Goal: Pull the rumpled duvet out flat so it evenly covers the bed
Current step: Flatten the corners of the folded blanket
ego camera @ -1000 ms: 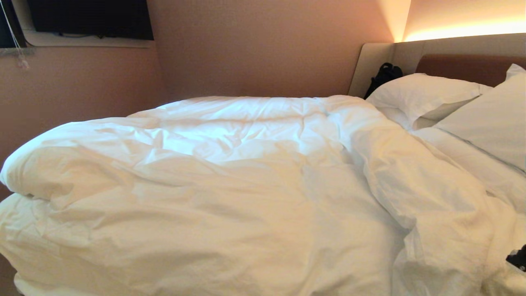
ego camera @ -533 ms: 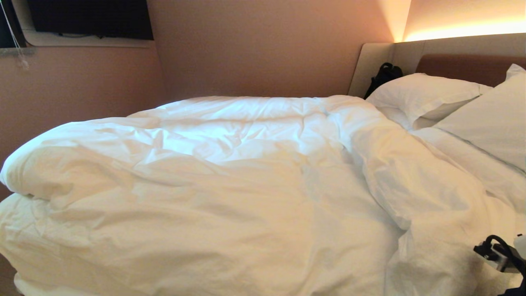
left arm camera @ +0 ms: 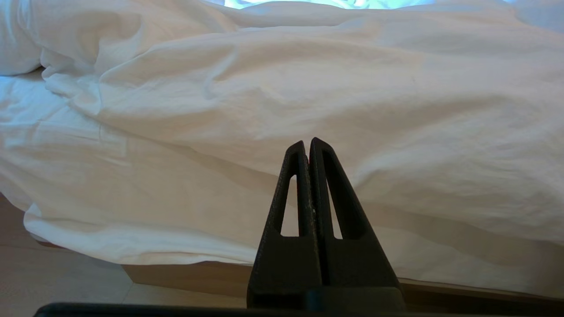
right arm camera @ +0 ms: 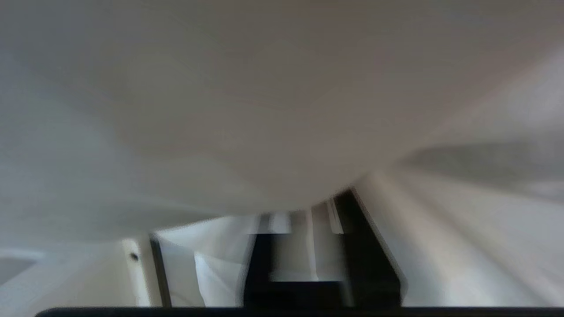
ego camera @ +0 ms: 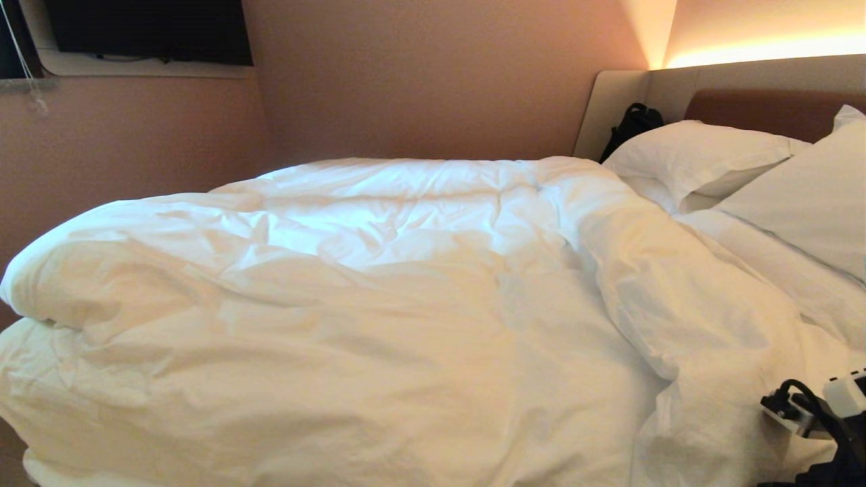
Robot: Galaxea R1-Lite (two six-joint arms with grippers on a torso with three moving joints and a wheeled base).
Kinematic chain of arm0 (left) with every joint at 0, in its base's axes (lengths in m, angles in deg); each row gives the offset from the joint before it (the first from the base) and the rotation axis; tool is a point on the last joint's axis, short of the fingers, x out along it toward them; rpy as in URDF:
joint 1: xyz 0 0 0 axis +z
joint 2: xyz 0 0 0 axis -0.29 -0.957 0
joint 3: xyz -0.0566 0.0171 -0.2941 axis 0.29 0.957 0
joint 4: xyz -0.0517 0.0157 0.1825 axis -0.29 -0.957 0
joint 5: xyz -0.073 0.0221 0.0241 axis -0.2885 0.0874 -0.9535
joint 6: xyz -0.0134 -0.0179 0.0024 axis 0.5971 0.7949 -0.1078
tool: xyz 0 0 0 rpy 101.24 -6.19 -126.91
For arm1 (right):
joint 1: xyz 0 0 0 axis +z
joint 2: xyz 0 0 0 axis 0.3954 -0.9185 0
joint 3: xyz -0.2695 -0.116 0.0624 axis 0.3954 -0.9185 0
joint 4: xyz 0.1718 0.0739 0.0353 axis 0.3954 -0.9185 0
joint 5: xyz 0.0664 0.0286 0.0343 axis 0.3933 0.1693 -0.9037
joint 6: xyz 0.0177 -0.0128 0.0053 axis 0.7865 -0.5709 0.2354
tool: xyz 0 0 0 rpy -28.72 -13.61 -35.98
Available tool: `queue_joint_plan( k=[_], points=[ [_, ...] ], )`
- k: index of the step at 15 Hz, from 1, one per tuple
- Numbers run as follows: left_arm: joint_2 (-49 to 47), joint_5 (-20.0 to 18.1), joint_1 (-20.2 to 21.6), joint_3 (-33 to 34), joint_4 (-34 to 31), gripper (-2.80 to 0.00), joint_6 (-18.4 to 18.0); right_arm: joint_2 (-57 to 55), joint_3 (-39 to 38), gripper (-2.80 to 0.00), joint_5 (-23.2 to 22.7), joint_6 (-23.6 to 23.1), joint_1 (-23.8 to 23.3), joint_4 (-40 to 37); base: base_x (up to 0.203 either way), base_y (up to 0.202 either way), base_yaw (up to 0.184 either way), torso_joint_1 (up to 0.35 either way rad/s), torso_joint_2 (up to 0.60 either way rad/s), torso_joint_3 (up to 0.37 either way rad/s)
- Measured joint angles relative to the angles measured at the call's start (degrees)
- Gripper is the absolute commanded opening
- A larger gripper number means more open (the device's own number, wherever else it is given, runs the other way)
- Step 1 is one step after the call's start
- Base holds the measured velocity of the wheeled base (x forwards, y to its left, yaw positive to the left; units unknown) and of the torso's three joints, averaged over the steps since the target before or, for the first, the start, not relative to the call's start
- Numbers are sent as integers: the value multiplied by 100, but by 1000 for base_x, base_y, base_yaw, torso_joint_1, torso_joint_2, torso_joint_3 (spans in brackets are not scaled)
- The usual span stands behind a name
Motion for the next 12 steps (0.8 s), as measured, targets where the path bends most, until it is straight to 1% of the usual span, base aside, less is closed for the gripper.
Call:
queue_joint_plan(
  k=[4, 12],
  points=[
    [0, -2, 0, 0, -2, -280, 3, 29, -85, -280, -4, 27, 0, -11, 0, 0, 0, 0, 0, 0],
    [0, -5, 0, 0, 0, -280, 2, 123, -930, -280, -12, 43, -38, -6, 0, 0, 0, 0, 0, 0]
  ],
)
